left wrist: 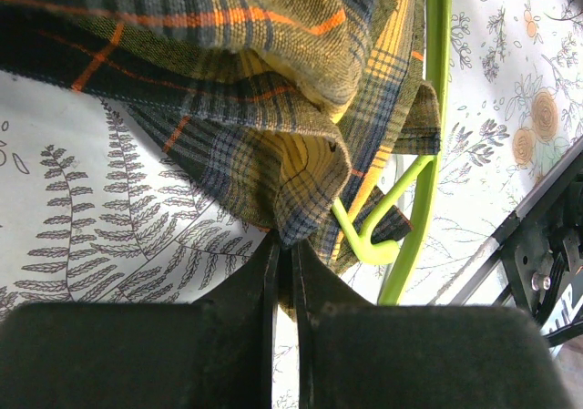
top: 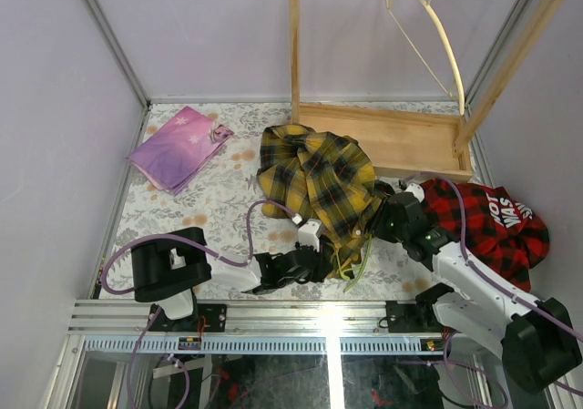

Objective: Place the shirt on the hanger
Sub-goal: Hang the shirt on the hanger.

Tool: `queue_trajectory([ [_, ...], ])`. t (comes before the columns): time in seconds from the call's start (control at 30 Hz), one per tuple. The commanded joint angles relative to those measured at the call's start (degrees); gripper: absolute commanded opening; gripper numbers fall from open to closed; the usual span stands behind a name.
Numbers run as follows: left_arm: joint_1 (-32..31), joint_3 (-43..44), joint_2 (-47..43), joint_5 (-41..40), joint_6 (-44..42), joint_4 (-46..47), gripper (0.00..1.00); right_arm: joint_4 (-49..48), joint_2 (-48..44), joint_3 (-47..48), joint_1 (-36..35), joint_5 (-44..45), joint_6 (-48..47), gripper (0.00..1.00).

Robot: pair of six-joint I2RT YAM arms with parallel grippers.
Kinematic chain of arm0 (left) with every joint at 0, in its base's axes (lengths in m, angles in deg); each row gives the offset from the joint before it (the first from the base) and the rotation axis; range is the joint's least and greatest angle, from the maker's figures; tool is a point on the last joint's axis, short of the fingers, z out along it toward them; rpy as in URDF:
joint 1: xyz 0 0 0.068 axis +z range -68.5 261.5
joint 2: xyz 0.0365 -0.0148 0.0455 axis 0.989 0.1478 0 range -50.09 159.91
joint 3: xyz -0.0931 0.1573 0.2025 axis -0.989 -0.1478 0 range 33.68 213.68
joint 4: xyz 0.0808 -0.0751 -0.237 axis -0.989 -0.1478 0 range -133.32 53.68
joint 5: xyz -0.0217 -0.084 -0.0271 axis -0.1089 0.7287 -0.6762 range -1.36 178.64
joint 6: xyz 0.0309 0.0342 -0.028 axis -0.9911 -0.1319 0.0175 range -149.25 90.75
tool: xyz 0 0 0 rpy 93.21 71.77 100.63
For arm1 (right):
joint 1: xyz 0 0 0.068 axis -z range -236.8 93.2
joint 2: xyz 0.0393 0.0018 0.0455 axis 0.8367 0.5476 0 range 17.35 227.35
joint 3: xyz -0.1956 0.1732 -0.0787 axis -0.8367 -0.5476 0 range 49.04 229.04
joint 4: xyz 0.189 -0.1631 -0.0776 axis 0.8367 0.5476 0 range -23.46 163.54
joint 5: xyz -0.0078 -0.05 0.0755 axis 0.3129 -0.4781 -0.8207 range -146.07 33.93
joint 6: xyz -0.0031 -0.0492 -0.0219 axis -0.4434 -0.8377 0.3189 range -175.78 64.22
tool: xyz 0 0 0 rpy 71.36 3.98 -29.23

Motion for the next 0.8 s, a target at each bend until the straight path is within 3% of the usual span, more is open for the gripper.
queue_trajectory([
  [0.0, -0.8, -1.9, 2.2, 2.2, -1.3, -11.5, 0.0, -7.2, 2.1, -0.7, 3.1, -5.8, -3.1, 0.41],
  [0.33, -0.8, -1.6, 1.9, 2.4, -1.7, -12.3, 0.0, -14.2, 4.1, -3.0, 8.4, -12.2, -5.7, 0.34],
  [0.5, -0.8, -1.1, 1.9, 2.5, -2.0, -12.9, 0.0, -11.2, 5.1, -2.4, 9.3, -10.2, -6.3, 0.28],
  [0.67, -0.8, -0.9, 2.0, 2.6, -2.0, -13.1, 0.0, -13.8, 5.1, -4.0, 9.5, -11.3, -6.5, 0.28],
  [0.77, -0.8, -0.8, 2.0, 2.6, -2.0, -13.3, 0.0, -18.5, 5.6, -5.1, 9.7, -15.0, -7.1, 0.34],
])
